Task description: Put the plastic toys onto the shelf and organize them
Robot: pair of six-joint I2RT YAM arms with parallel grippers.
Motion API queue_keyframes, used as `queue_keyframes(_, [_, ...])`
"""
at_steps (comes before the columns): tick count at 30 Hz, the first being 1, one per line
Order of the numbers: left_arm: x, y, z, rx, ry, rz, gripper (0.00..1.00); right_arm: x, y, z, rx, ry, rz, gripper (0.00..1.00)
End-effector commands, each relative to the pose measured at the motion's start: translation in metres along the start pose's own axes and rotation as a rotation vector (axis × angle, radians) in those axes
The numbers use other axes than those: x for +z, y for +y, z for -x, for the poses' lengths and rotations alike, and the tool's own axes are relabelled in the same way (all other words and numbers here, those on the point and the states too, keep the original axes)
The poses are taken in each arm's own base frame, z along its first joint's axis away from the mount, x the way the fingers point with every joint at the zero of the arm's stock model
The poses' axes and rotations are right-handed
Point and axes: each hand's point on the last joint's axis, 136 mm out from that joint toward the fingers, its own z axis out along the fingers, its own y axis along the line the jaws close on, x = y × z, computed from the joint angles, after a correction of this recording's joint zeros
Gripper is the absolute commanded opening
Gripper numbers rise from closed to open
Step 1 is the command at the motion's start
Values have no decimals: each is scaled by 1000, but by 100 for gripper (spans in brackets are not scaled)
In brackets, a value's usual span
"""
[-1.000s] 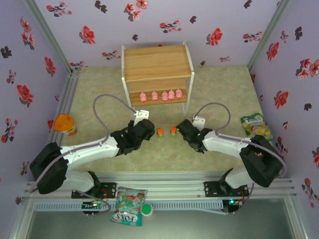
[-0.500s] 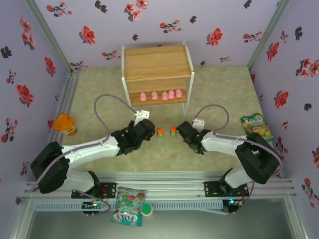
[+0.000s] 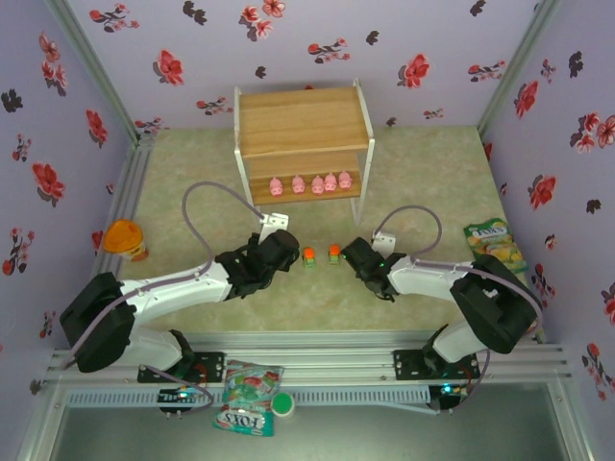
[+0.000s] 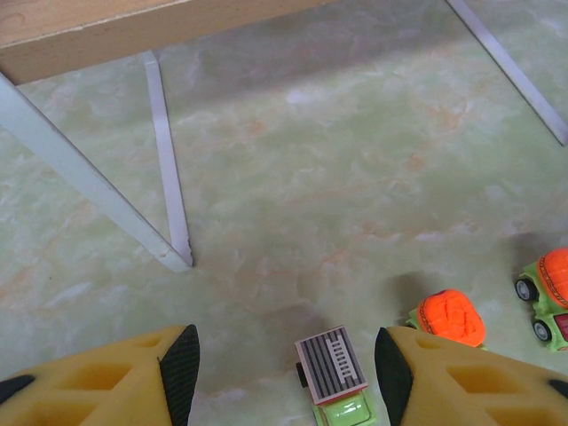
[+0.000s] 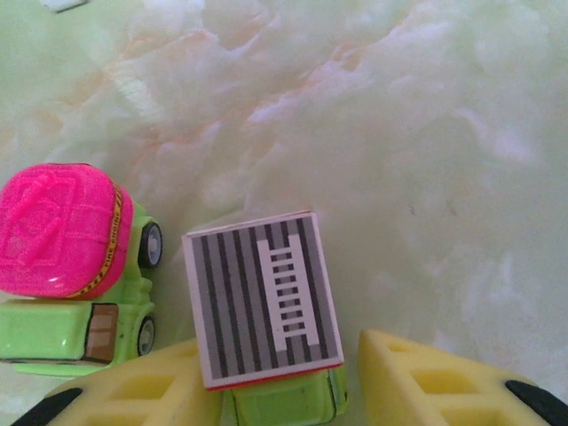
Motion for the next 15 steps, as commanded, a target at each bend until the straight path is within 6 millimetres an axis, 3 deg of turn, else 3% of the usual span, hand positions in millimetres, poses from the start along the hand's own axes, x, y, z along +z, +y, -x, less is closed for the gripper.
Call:
queue_keyframes(1, [3,0,2,-15,5,5,59,1,-1,7,-15,-33,-5,44])
queue_keyframes(15, [4,0,1,-15,9,4,59,9,0,4,-91,-29,-23,44])
